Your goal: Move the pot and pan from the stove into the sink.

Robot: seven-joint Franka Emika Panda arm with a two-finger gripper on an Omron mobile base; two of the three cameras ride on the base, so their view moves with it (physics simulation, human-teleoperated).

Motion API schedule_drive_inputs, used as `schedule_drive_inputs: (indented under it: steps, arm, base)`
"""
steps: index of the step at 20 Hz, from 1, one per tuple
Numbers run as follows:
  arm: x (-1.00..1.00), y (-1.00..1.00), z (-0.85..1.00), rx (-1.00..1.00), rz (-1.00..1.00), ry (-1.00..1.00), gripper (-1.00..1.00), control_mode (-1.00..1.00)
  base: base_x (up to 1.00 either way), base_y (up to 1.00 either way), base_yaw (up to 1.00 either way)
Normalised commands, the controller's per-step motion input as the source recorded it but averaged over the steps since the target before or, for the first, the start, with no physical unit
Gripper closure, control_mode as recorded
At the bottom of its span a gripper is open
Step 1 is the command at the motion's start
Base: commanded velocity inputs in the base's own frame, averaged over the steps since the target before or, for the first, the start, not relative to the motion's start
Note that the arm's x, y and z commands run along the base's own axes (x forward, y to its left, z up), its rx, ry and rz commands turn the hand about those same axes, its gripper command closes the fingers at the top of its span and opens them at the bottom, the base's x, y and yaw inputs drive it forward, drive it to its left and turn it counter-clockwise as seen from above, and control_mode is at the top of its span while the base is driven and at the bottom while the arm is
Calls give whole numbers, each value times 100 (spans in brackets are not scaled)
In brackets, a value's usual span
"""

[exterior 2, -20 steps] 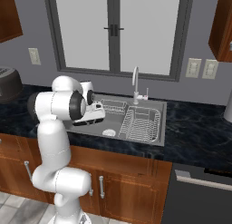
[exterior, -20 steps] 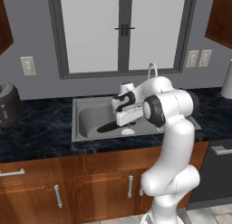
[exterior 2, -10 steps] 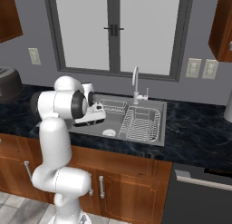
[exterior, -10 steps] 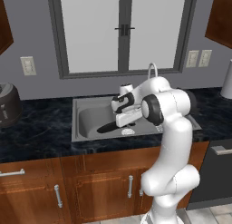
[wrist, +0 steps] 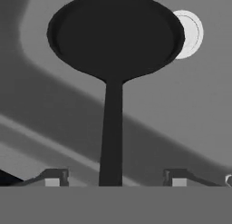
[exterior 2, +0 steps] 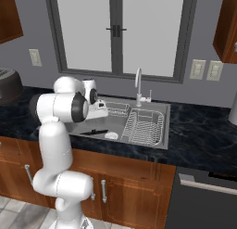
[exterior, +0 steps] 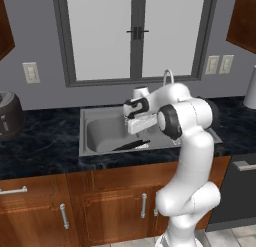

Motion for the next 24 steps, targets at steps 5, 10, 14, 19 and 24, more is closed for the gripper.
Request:
schedule_drive_inputs:
  steps: [5, 10, 14, 19, 24]
  arm:
    - [-14, 1, 72, 5, 1, -3, -100, -100]
    - [-57, 2, 66, 1, 4, -8, -100, -100]
    - [-80, 1, 50, 0, 9, -15, -100, -100]
    - [-68, 0, 38, 0, 12, -22, -100, -100]
    - [-65, -1, 33, 1, 13, -26, -100, -100]
  base:
    - [0, 0, 0]
    - [0, 0, 0]
    - [0, 0, 0]
    - [0, 0, 0]
    - [0, 0, 0]
